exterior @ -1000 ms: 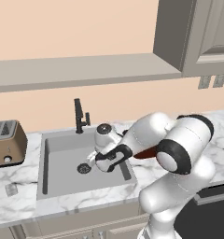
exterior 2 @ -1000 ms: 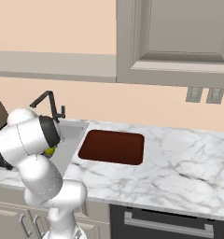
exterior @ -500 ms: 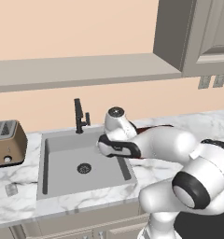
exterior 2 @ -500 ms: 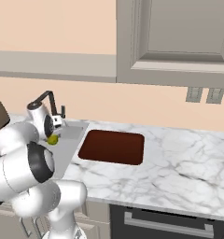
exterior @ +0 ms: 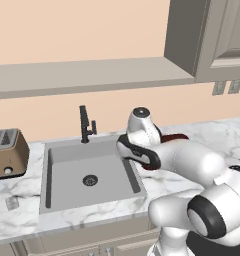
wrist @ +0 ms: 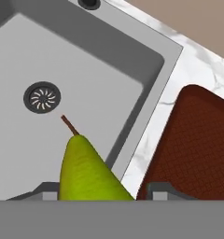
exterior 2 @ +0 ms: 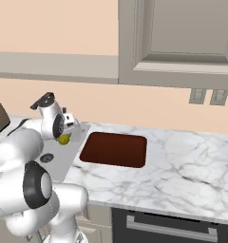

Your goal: Pick up all produce items and place them in the sink. Turn on the sink faucet to wash them. Then turn the sink off and put them in the tray.

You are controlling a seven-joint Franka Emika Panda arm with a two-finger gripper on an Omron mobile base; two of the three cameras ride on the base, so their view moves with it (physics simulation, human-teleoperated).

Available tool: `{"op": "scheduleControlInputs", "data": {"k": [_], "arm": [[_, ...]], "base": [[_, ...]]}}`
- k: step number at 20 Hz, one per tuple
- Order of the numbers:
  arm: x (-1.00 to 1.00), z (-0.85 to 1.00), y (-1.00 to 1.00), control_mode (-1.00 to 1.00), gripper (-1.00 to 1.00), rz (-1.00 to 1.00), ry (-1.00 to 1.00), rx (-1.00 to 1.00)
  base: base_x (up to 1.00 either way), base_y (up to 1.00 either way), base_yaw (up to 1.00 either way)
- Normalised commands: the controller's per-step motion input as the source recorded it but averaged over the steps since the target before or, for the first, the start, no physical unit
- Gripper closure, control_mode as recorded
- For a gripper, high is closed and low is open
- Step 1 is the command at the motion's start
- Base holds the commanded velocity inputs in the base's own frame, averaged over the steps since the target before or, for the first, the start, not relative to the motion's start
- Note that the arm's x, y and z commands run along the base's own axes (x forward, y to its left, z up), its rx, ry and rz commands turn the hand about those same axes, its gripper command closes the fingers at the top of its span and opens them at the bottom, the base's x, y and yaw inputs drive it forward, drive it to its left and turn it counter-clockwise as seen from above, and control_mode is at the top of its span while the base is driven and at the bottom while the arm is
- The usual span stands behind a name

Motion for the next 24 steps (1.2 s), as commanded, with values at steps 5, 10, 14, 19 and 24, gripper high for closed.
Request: {"op": "scheduleControlInputs", "data": {"k": [5,10,14,19,24], "arm": [[0.0,0.13,-0.6,-1.0,1.0,0.0,-0.01,0.0],[0.0,0.04,-0.62,-1.0,1.0,0.0,-0.01,0.0],[0.0,0.0,-0.6,-1.0,1.0,0.0,0.0,0.0],[0.05,-0.02,-0.5,-1.0,1.0,0.0,0.04,0.0],[0.2,-0.09,-0.45,-1.0,1.0,0.0,0.11,0.0]], "base": [[0.0,0.0,0.0],[0.0,0.0,0.0],[0.0,0.0,0.0],[0.0,0.0,0.0],[0.0,0.0,0.0]]}}
